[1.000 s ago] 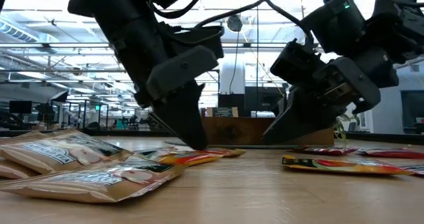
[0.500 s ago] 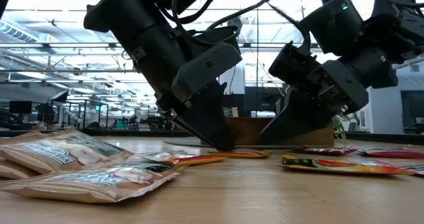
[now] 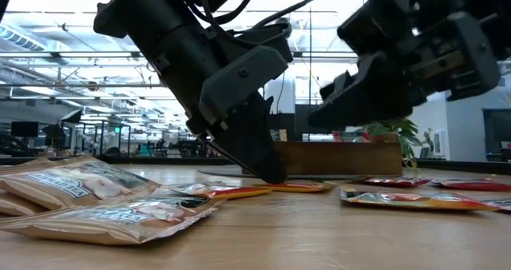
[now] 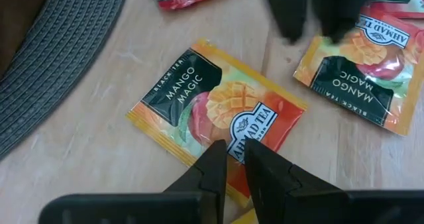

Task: Pick & Place Tea
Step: Put the yellow tea bag into the middle section of the wooden organizer

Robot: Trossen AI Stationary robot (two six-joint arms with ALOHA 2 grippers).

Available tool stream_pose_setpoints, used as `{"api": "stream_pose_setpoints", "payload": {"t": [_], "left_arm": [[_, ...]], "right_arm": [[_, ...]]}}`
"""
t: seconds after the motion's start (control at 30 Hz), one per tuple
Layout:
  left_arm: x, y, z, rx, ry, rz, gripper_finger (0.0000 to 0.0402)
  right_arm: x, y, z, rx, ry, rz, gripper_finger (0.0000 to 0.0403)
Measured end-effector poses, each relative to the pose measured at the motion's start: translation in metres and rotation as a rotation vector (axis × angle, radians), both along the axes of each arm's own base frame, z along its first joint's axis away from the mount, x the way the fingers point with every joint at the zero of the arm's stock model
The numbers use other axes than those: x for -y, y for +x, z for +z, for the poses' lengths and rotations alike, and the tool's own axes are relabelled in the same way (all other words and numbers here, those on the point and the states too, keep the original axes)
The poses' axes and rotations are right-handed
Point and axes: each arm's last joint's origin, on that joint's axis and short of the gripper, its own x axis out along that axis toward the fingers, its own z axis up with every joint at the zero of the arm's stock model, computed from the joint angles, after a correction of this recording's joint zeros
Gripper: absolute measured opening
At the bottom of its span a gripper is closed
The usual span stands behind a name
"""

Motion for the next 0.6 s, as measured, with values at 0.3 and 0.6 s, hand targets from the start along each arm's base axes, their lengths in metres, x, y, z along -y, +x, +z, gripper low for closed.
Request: {"api": "stream_pose_setpoints", "payload": {"t": [0.3, 0.6], "left_arm": [[0.001, 0.002, 0.006, 0.018, 0.011, 0.006, 0.0060], [0.000, 0.001, 0.010, 0.004, 0.010, -0.014, 0.0060]], "right_arm": [[-0.020, 0.022, -0.021, -0.087, -0.149, 0.084, 0.0001], [-0.012, 0.034, -0.038, -0.235, -0.122, 0.025, 0.0001]]}}
